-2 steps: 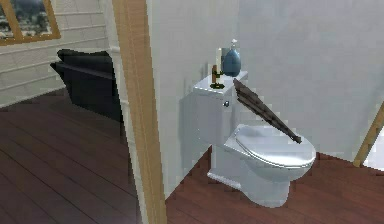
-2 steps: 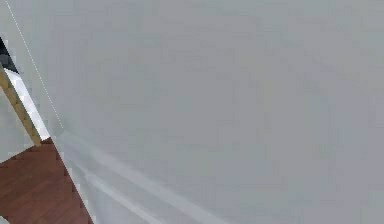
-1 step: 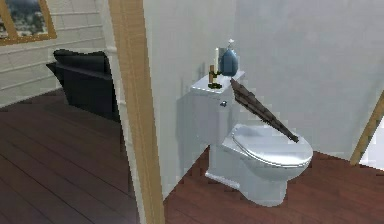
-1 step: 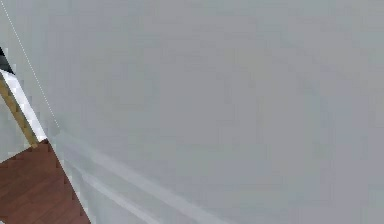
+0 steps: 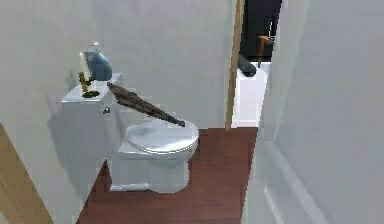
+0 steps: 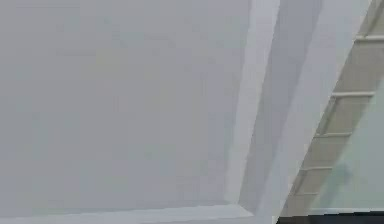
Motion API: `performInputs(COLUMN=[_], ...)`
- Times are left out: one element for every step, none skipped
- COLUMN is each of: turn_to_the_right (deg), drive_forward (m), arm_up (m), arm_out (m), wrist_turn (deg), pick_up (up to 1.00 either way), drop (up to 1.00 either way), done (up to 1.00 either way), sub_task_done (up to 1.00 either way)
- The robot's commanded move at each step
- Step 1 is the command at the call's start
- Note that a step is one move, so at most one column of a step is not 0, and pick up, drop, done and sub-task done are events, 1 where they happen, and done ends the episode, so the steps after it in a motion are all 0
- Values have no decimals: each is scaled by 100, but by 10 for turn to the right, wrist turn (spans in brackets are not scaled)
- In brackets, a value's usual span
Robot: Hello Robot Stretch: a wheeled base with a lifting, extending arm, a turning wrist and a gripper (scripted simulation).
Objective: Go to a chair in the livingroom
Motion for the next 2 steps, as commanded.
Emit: performInputs(turn_to_the_right=[0, 330], drive_forward=[80, 0], arm_up=[0, 0], arm_out=[0, 0], wrist_turn=[0, 0], pick_up=[0, 0], drop=[0, 0], done=[0, 0], sub_task_done=[0, 0])
